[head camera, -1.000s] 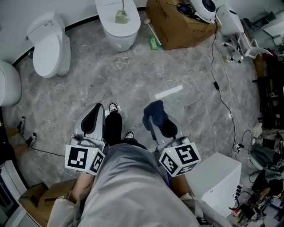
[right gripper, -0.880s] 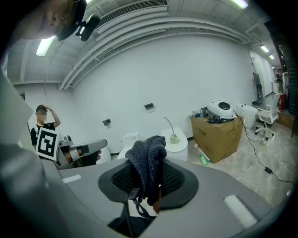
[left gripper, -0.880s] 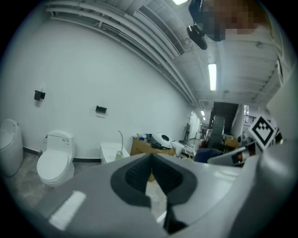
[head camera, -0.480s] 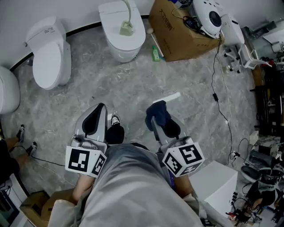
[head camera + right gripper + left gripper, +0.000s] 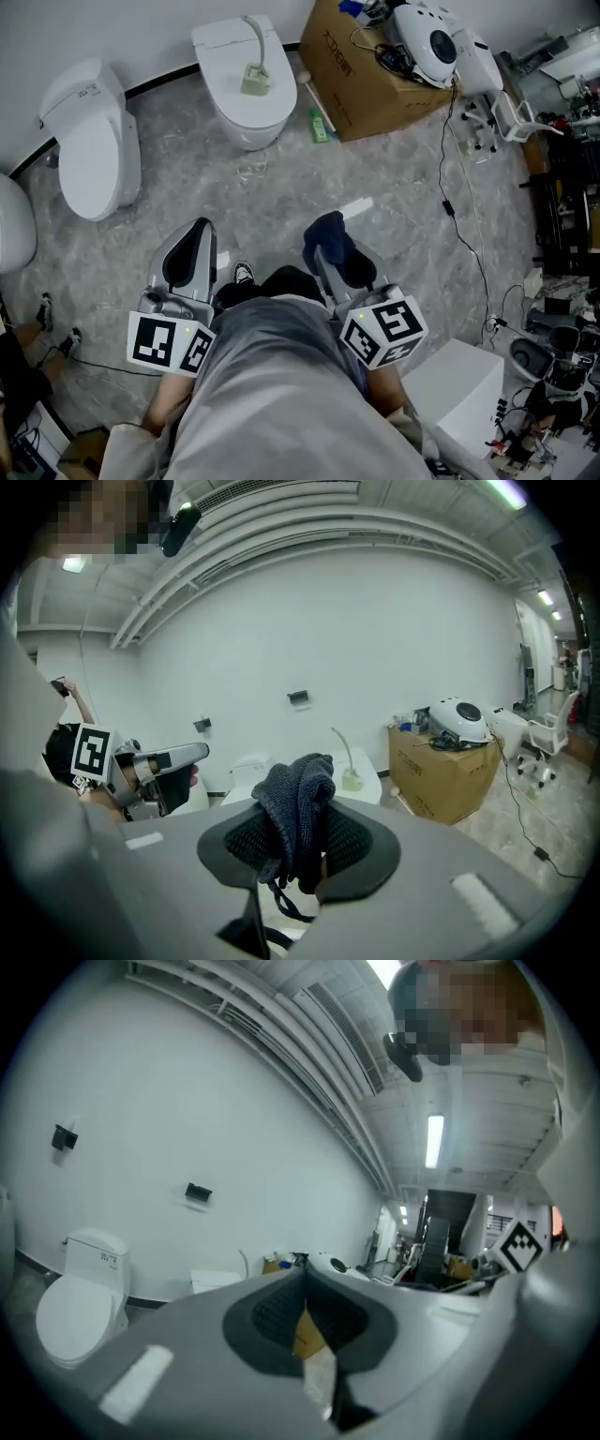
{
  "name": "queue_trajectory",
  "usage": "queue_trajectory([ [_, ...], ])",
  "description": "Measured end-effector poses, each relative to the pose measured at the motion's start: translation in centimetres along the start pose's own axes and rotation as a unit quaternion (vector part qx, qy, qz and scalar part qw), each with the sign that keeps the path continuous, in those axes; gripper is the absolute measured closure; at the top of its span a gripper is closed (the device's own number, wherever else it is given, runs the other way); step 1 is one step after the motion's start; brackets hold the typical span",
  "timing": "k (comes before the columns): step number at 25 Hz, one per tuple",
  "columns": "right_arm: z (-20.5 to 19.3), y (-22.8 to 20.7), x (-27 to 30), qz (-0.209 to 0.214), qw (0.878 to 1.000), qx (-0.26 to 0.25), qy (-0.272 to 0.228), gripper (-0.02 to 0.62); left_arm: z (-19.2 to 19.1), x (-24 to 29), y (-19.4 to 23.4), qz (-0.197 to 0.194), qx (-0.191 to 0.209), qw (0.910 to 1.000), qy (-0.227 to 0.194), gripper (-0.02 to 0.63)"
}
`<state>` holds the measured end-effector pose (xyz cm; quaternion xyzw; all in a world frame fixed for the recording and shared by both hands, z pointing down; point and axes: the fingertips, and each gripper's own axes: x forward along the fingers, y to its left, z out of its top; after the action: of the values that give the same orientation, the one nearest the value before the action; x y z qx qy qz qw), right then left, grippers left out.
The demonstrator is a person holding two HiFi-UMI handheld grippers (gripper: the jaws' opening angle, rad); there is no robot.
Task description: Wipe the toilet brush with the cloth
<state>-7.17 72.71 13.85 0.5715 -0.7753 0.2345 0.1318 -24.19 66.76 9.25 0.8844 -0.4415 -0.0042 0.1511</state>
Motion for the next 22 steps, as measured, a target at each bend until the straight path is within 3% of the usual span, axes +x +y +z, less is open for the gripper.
queue_trajectory([
  [10,2.4,-5.0,4.9,-0.008,1.0,0.012,0.016,0.482,-1.0,6.7,1.7,0.0,-0.015,0.9993,0.033,0.606],
  [22,11.5,-15.2,16.2,0.034,0.999,-0.005,-0.002,0.482,2.2,21.7,4.4,0.053,-0.004,0.9982,0.028,0.606],
])
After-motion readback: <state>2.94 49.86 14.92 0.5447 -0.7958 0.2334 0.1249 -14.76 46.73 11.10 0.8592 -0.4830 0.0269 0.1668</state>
